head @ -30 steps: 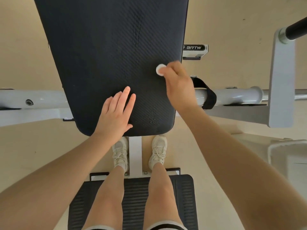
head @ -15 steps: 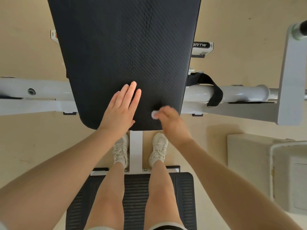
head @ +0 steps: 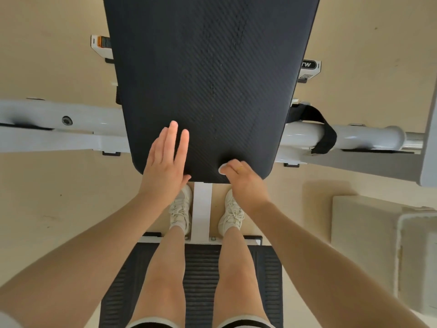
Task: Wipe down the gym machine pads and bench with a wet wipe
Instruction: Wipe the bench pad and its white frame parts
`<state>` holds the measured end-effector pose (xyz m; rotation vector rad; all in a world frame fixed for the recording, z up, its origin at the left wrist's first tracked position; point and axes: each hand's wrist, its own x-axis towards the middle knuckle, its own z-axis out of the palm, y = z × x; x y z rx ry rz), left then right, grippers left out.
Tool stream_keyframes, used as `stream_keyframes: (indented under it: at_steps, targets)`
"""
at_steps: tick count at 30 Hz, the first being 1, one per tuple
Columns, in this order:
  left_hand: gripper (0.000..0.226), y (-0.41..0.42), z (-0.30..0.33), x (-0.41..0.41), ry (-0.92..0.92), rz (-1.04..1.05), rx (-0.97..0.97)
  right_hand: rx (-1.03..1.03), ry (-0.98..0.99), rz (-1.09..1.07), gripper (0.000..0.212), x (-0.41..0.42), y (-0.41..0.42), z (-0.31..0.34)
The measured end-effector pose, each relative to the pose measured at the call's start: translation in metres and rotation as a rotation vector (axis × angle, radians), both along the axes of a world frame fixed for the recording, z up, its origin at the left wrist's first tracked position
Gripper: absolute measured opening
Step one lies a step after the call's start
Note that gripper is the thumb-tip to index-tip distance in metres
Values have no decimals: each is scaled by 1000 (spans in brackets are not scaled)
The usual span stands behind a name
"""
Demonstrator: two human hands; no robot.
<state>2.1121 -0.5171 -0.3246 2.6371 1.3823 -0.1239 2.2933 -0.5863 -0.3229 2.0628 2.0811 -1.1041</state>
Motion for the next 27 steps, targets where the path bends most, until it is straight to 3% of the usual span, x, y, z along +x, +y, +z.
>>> stream_keyframes:
  at_steps: [3, 6, 9, 12, 16, 20, 22, 24, 27]
  targets:
    - [107, 2, 3, -2, 47, 187, -5, 77, -5, 23, 43, 5, 13, 6]
    - [116, 8, 4, -4, 12, 377, -81, 360, 57, -174, 20, 14, 46, 25]
    - [114, 9, -1, -5, -16, 373, -134, 541, 85, -315, 28, 18, 92, 45]
    - [113, 11, -5, -7, -26, 358, -132, 477, 83, -398, 19, 10, 118, 40]
    - [115, 12, -6, -11, -28, 317, -106, 381, 16, -224, 23, -15, 79, 11]
    - [115, 12, -7, -11, -26, 315, -120, -65, 46, -65, 39, -33, 13, -2]
    - [114, 12, -5, -11, -35, 307, -115, -119, 57, -116, 42, -36, 5, -2]
    - [114, 16, 2, -9, -63, 281, -97, 49, 79, -152, 33, -33, 22, 9]
    - [112, 34, 19, -2, -82, 245, -55, 387, 131, -373, 14, -15, 79, 44]
